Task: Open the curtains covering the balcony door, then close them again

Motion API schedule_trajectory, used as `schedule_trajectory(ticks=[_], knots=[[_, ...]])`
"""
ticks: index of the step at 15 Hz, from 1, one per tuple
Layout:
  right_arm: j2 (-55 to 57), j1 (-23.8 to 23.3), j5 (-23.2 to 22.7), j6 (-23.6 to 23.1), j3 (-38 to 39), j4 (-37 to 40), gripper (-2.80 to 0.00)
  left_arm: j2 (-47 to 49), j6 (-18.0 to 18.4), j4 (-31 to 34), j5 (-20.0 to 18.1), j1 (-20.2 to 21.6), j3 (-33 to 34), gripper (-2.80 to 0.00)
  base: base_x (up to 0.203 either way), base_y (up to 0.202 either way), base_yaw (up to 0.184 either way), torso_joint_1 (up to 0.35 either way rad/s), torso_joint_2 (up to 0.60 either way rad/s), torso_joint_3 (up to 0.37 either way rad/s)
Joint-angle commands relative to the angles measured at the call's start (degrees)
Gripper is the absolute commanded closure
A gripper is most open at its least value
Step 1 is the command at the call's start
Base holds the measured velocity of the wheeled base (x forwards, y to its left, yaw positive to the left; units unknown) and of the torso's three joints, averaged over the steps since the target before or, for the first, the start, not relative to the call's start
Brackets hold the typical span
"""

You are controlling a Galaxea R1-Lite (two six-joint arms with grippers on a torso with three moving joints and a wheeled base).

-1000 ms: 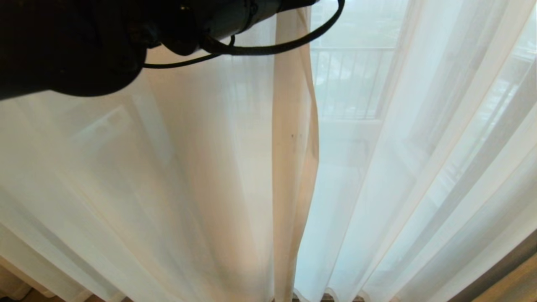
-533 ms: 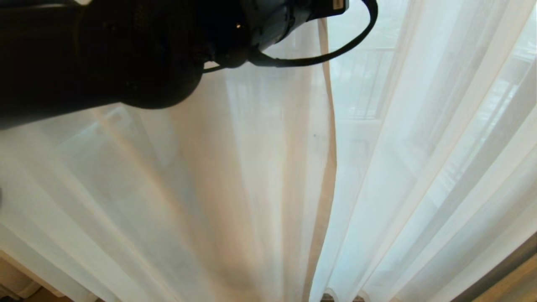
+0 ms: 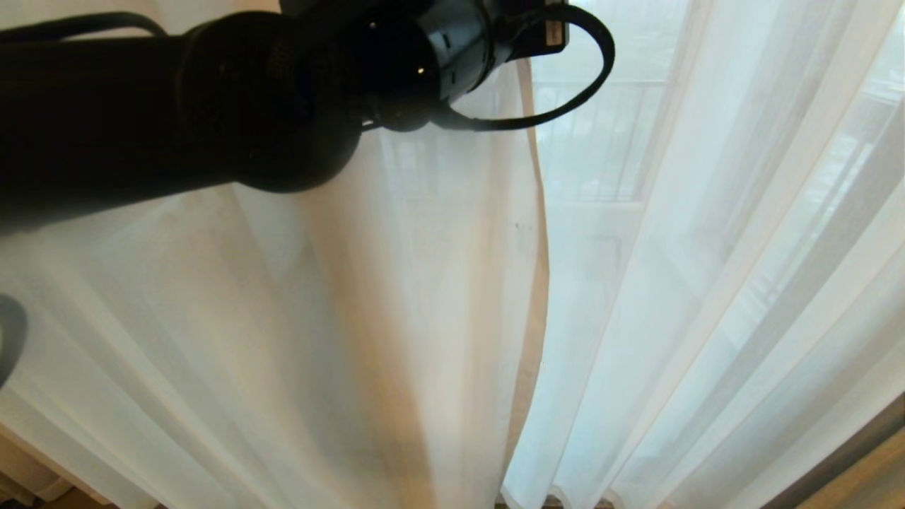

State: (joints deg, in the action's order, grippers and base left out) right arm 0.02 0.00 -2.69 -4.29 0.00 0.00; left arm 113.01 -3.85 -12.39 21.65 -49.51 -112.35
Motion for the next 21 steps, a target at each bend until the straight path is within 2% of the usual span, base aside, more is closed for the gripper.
schedule_trajectory(ticks=[1, 5, 8, 9, 10, 14, 19, 21], knots=[[0.0, 0.1, 0.0, 0.0, 0.0, 0.0, 0.00, -0.5, 0.0, 1.0, 0.8, 0.7, 0.8, 0.00, 0.000, 0.000, 0.000, 0.000, 0.00, 0.000], [0.0, 0.0, 0.0, 0.0, 0.0, 0.0, 0.00, -2.0, 0.0, 1.2, 3.8, 1.7, 4.2, 0.00, 0.000, 0.000, 0.000, 0.000, 0.00, 0.000], [0.0, 0.0, 0.0, 0.0, 0.0, 0.0, 0.00, -2.3, 0.0, 1.2, 4.0, 2.2, 4.9, 0.00, 0.000, 0.000, 0.000, 0.000, 0.00, 0.000], [0.0, 0.0, 0.0, 0.0, 0.0, 0.0, 0.00, -2.3, 0.0, 1.1, 4.0, 2.2, 4.9, -0.40, 0.000, 0.000, 0.000, 0.000, 0.00, 0.000], [0.0, 0.1, 0.0, 0.0, 0.0, 0.0, 0.00, -2.3, 0.0, 1.1, 4.0, 2.2, 4.9, -2.80, 0.000, 0.000, 0.000, 0.000, 0.00, 0.000], [0.0, 0.0, 0.0, 0.0, 0.0, 0.0, 0.00, -3.4, 0.0, 1.5, 5.4, 2.3, 5.6, -2.80, 0.000, 0.000, 0.000, 0.000, 0.00, 0.000], [0.0, 0.0, 0.0, 0.0, 0.0, 0.0, 0.00, -10.1, 0.2, 4.1, 6.5, 2.0, 13.4, -2.80, 0.000, 0.000, 0.000, 0.000, 0.00, 0.000], [0.0, 0.0, 0.0, 0.0, 0.0, 0.0, 0.00, -13.1, 0.2, 6.0, 9.8, 2.0, 17.0, -2.80, 0.000, 0.000, 0.000, 0.000, 0.00, 0.000]])
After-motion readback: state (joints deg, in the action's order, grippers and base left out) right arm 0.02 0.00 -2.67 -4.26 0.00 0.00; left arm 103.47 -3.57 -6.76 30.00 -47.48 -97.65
